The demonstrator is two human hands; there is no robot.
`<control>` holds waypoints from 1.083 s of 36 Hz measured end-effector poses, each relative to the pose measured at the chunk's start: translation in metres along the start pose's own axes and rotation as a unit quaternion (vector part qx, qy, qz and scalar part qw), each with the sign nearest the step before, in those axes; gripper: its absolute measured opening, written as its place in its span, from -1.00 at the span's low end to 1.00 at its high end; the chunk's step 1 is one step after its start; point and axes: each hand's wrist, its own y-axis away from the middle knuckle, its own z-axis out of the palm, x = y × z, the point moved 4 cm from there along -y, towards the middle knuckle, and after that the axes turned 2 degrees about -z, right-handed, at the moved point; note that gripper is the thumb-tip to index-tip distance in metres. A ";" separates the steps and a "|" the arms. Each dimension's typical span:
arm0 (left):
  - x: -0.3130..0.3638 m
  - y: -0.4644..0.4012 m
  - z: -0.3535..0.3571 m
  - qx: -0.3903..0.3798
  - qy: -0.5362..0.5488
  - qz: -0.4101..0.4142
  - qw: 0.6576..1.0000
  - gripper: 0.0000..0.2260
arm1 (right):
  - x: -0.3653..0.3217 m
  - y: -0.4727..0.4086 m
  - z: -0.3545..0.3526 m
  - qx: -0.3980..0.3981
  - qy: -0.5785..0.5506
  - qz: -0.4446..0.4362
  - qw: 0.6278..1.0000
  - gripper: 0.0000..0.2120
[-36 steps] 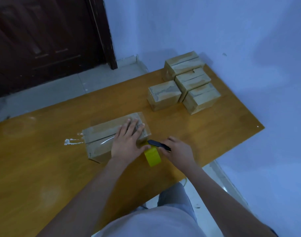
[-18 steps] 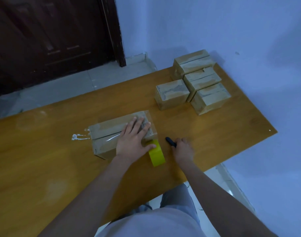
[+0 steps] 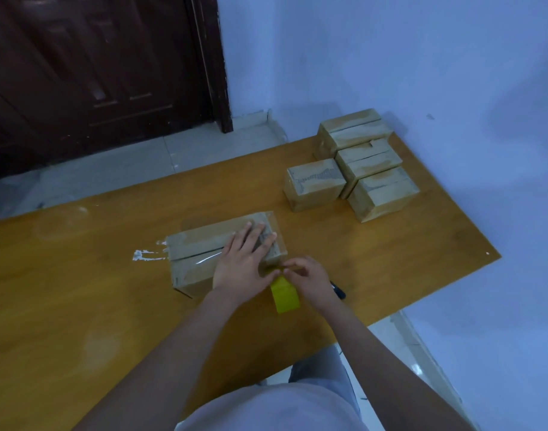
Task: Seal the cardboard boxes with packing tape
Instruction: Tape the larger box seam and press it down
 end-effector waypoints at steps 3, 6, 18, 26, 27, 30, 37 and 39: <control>-0.001 0.000 0.001 0.002 0.009 -0.003 1.000 -0.36 | 0.000 0.003 -0.001 -0.002 -0.024 0.027 0.999 -0.90; 0.000 0.000 0.001 0.021 0.033 -0.016 0.999 -0.34 | -0.003 0.006 -0.002 0.005 -0.075 0.067 0.995 -0.96; 0.002 -0.005 0.000 0.031 0.058 -0.055 0.996 -0.51 | -0.003 0.023 0.000 0.011 -0.062 0.136 0.989 -0.87; 0.004 -0.008 0.004 0.035 -0.009 -0.026 0.999 -0.49 | 0.026 0.037 -0.021 0.117 -0.171 0.179 0.962 -0.86; 0.005 -0.007 0.004 0.031 -0.022 -0.023 0.999 -0.49 | 0.027 0.036 -0.022 0.122 -0.172 0.179 0.961 -0.86; 0.006 -0.007 0.006 0.008 -0.036 -0.012 0.999 -0.47 | 0.028 0.032 -0.025 0.134 -0.173 0.175 0.960 -0.88; -0.010 0.000 -0.008 0.027 0.048 0.004 0.998 -0.28 | 0.028 0.027 -0.023 0.120 -0.167 0.159 0.965 -0.91; -0.018 0.002 -0.011 -0.006 0.064 0.020 0.998 -0.22 | 0.029 0.027 -0.023 0.119 -0.173 0.161 0.965 -0.90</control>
